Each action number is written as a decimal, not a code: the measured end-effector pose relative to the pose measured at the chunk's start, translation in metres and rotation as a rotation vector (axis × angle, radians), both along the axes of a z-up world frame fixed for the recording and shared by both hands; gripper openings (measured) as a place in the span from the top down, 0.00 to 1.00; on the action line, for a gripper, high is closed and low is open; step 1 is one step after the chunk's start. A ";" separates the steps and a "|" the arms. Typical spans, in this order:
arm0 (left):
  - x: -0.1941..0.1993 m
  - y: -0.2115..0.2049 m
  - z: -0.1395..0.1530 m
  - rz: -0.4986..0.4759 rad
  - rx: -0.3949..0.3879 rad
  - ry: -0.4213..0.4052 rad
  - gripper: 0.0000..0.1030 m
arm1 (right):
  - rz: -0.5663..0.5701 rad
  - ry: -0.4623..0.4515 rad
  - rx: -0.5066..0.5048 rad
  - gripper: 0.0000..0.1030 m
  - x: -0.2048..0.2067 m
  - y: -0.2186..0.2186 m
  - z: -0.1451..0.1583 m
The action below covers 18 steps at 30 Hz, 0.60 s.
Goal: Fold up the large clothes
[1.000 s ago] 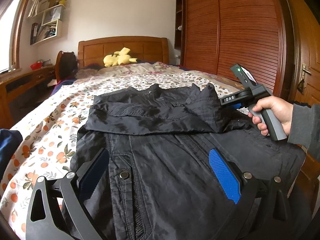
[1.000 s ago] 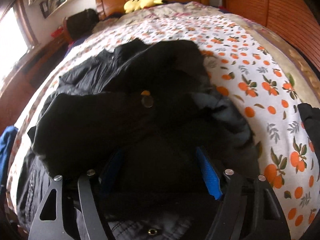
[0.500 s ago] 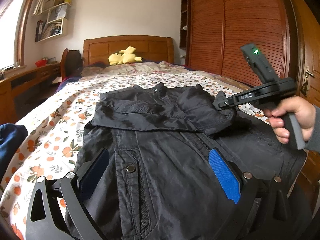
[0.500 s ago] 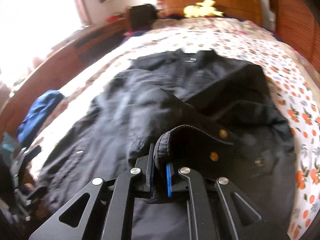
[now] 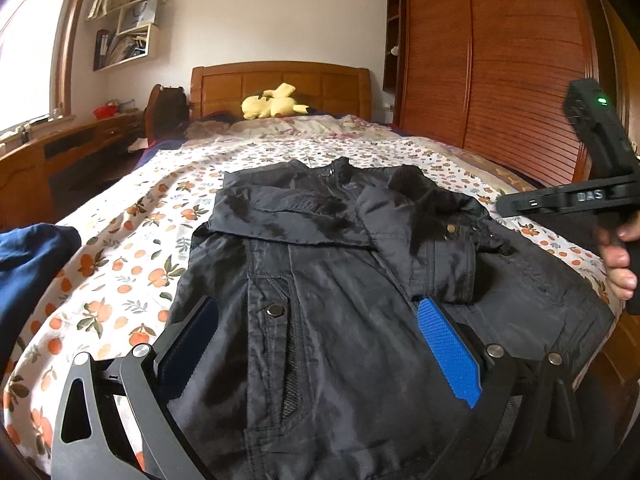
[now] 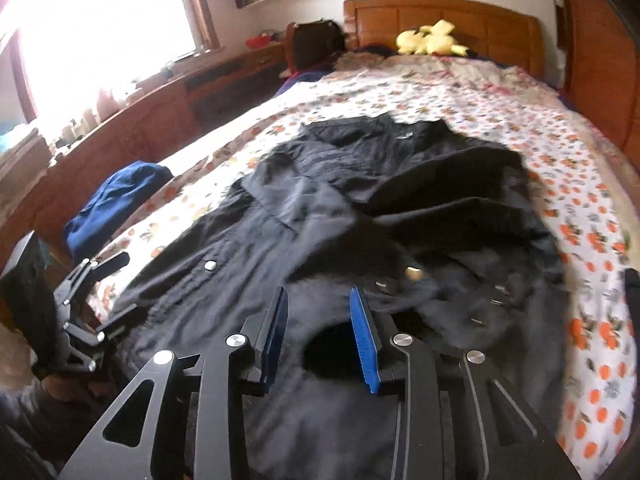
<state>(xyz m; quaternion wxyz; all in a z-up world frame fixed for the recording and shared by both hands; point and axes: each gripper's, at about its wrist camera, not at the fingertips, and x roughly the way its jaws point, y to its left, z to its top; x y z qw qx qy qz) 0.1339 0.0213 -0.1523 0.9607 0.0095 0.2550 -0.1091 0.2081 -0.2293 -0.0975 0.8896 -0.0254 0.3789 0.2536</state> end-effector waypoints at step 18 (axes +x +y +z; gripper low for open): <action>0.055 -0.121 -0.001 -0.169 0.119 0.080 0.02 | -0.184 -0.077 -0.076 0.61 -0.035 -0.107 -0.016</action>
